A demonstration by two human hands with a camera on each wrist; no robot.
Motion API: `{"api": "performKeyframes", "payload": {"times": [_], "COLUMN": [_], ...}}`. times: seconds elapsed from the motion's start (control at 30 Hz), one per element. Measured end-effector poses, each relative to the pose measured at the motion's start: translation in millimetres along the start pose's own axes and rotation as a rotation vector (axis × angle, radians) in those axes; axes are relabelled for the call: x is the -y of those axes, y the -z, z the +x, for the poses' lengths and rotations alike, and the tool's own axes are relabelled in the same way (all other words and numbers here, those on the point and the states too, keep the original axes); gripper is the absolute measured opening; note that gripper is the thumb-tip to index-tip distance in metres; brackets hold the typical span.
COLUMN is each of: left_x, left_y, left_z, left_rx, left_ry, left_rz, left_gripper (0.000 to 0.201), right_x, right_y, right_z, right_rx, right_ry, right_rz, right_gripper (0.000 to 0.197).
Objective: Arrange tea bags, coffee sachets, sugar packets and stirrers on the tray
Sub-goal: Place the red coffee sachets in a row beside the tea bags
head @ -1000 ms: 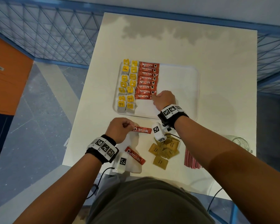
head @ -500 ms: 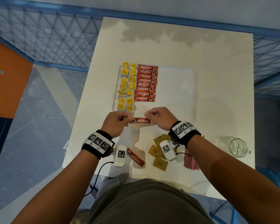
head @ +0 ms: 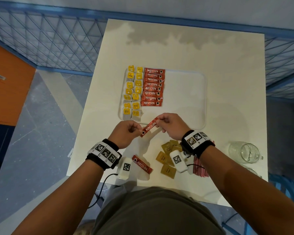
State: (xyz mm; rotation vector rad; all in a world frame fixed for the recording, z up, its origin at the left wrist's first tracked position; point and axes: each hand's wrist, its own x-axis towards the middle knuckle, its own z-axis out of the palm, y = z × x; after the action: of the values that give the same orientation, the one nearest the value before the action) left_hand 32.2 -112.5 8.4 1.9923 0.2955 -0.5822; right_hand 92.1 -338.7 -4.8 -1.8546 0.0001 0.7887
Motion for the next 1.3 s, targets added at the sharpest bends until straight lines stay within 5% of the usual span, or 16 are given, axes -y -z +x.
{"api": "performKeyframes", "payload": {"times": [0.3, 0.5, 0.67, 0.9, 1.3], "left_x": [-11, -17, -16, 0, 40], "left_y": [-12, -8, -5, -7, -13], "left_z": [0, 3, 4, 2, -18], "left_rx": [0.036, -0.138, -0.145, -0.099, 0.313], "left_ry": [-0.064, 0.070, 0.130, 0.037, -0.059], "left_rz": [0.052, -0.172, -0.299, -0.076, 0.597], "left_gripper": [0.006, 0.005, 0.010, 0.007, 0.026], "right_x": [11, 7, 0, -2, -4], "right_y": [-15, -21, -23, -10, 6], "right_z": [-3, -11, -11, 7, 66], "right_rx": [0.054, 0.066, 0.034, -0.161, -0.248], "right_ry": [0.079, 0.030, 0.019, -0.008, -0.055], "right_rz": [-0.074, -0.033, -0.010, 0.003, -0.339], "right_gripper": [0.016, 0.014, 0.011, 0.012, 0.017]}}
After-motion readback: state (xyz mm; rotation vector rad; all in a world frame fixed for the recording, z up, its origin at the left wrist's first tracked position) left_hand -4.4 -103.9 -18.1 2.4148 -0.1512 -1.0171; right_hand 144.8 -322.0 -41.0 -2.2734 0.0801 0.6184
